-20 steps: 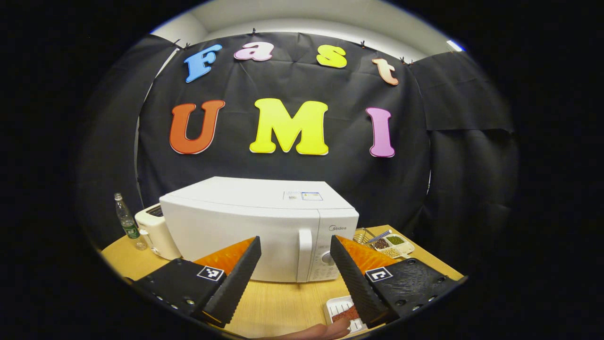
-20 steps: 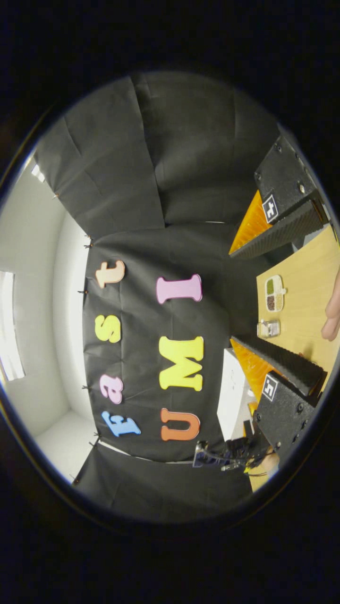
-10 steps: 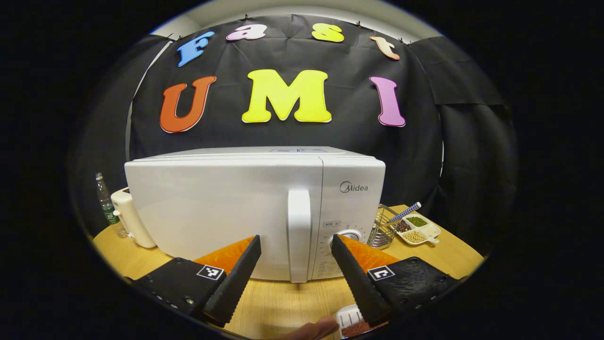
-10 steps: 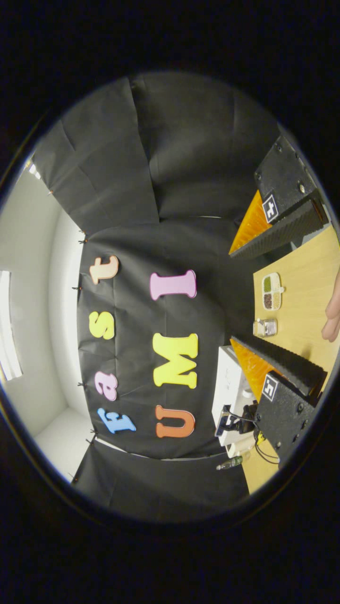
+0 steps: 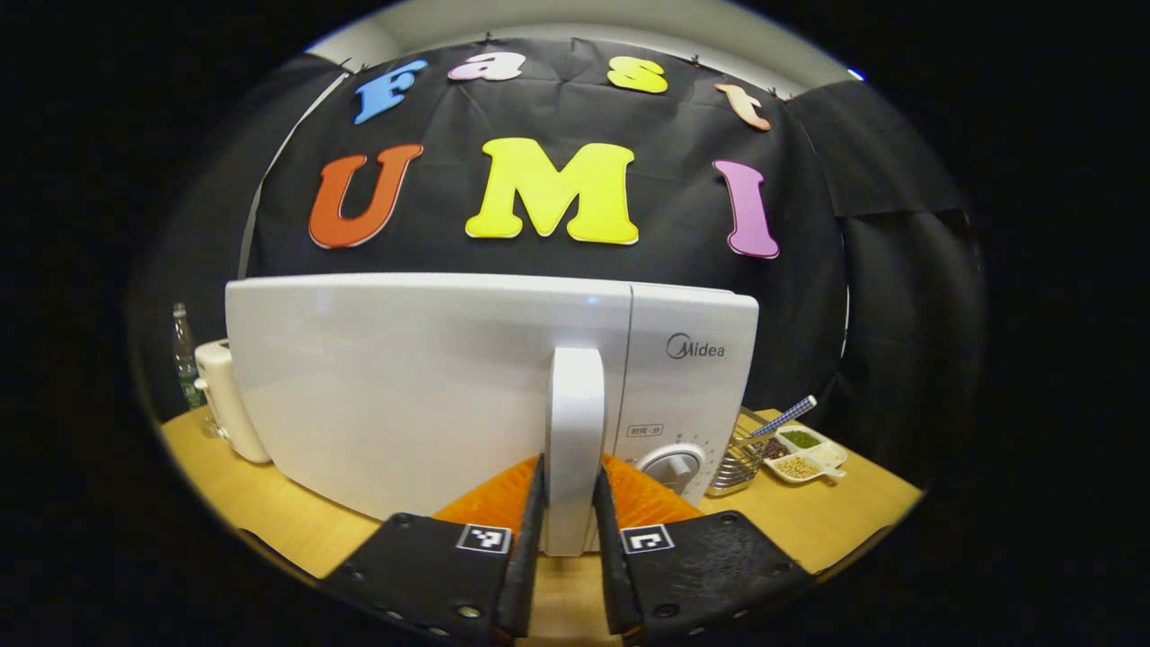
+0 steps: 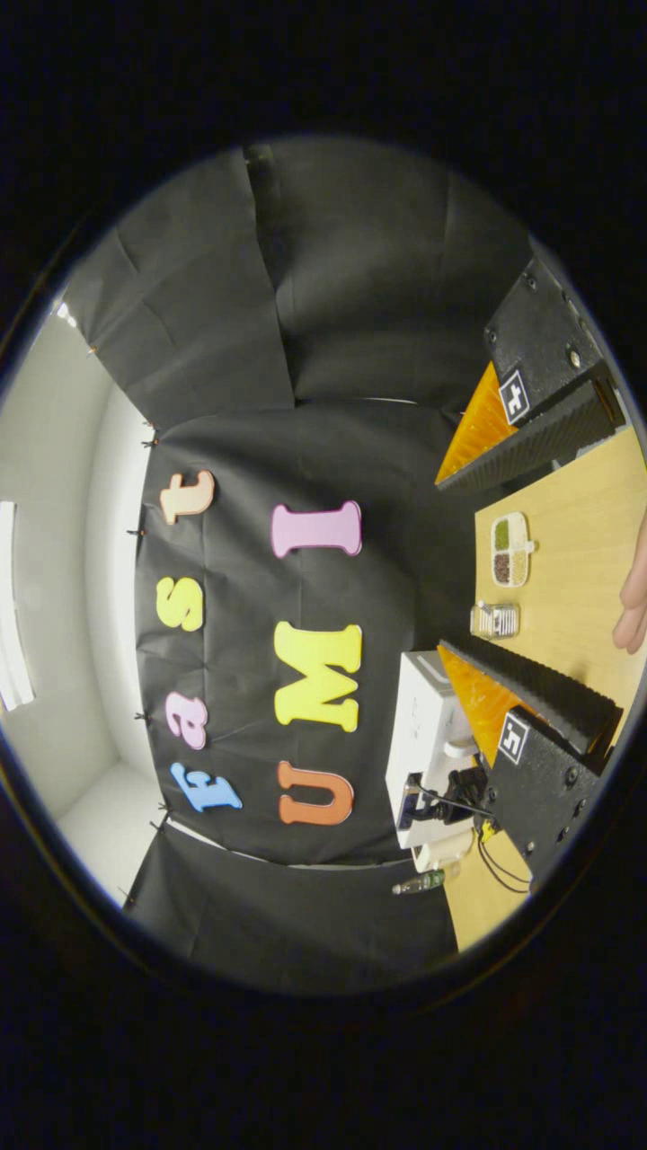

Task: Open the microwave oven with the left hand, put the food in, and close the microwave oven.

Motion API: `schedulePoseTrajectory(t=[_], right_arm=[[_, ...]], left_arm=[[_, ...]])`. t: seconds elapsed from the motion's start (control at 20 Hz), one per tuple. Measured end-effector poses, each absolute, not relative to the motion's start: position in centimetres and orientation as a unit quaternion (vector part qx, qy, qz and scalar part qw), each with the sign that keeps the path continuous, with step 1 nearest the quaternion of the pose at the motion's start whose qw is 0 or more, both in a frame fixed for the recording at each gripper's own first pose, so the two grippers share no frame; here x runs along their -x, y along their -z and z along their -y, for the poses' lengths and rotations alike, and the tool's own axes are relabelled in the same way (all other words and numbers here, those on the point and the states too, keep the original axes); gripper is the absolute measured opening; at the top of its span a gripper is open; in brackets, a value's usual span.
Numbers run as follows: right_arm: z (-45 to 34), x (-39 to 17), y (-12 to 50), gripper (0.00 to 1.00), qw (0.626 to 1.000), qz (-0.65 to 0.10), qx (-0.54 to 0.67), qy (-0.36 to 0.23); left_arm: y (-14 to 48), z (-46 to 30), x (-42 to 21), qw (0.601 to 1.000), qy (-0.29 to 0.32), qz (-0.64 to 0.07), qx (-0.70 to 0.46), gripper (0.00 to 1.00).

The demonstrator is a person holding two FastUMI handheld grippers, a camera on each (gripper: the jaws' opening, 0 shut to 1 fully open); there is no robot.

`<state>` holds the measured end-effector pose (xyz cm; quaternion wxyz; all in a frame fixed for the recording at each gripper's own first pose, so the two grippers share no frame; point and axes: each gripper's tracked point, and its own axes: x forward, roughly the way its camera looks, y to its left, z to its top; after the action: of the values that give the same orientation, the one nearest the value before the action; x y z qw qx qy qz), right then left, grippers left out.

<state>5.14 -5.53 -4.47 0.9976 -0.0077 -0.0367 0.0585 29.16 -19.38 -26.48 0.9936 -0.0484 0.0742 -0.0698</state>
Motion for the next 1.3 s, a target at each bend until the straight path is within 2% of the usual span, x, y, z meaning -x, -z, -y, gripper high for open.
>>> schedulePoseTrajectory(t=[0.1, 0.15, 0.25, 0.3, 0.5, 0.55, 0.6, 0.7, 0.85, 0.95, 1.05, 1.1, 1.3], right_arm=[[5.9, -5.2, 4.8, 0.96, 0.998, 0.032, 0.008, -0.055], [6.3, -5.2, 4.9, 0.96, 0.998, 0.031, 0.008, -0.05], [7.2, -5.1, 5.1, 0.96, 0.999, 0.028, 0.01, -0.037], [7.5, -5.0, 5.1, 0.96, 0.999, 0.026, 0.011, -0.033], [7.9, -4.0, 5.3, 0.96, 0.999, 0.021, 0.01, -0.03], [8.1, -3.9, 5.2, 1.0, 0.999, 0.023, 0.01, -0.027], [8.2, -3.7, 5.1, 0.96, 0.999, 0.023, 0.01, -0.025], [7.4, -3.0, 5.1, 1.0, 0.999, 0.023, 0.005, -0.03], [6.3, -2.2, 5.1, 1.0, 0.999, 0.021, -0.001, -0.04], [5.6, -1.7, 5.1, 0.96, 0.999, 0.022, -0.001, -0.046], [4.9, -1.4, 5.3, 0.96, 0.998, 0.02, 0.0, -0.052], [4.6, -1.2, 5.4, 1.0, 0.998, 0.019, 0.001, -0.054], [3.2, -0.6, 6.1, 1.0, 0.998, 0.016, 0.006, -0.064]], left_arm=[[26.3, 19.3, -29.3, 0.996, 0.056, -0.066, 0.013, 0.18], [26.3, 19.3, -29.1, 0.996, 0.055, -0.066, 0.003, 0.09], [26.8, 19.3, -29.0, 0.995, 0.066, -0.068, 0.023, 0.09], [26.9, 19.4, -29.0, 0.995, 0.07, -0.071, 0.024, 0.03], [26.0, 18.7, -27.0, 0.996, 0.067, -0.052, 0.013, 0.03], [26.8, 18.5, -26.1, 0.996, 0.073, -0.059, 0.009, 0.02], [26.8, 18.2, -25.1, 0.995, 0.079, -0.054, 0.011, 0.02], [26.9, 17.4, -23.3, 0.994, 0.086, -0.064, 0.019, 0.02], [27.0, 16.2, -20.9, 0.992, 0.099, -0.079, 0.025, 0.02], [27.0, 15.4, -19.4, 0.991, 0.104, -0.082, 0.023, 0.03], [27.0, 14.3, -18.0, 0.991, 0.102, -0.082, 0.012, 0.04], [27.2, 13.7, -17.4, 0.991, 0.098, -0.085, 0.008, 0.04], [27.2, 10.7, -14.1, 0.993, 0.087, -0.076, -0.001, 0.06]])
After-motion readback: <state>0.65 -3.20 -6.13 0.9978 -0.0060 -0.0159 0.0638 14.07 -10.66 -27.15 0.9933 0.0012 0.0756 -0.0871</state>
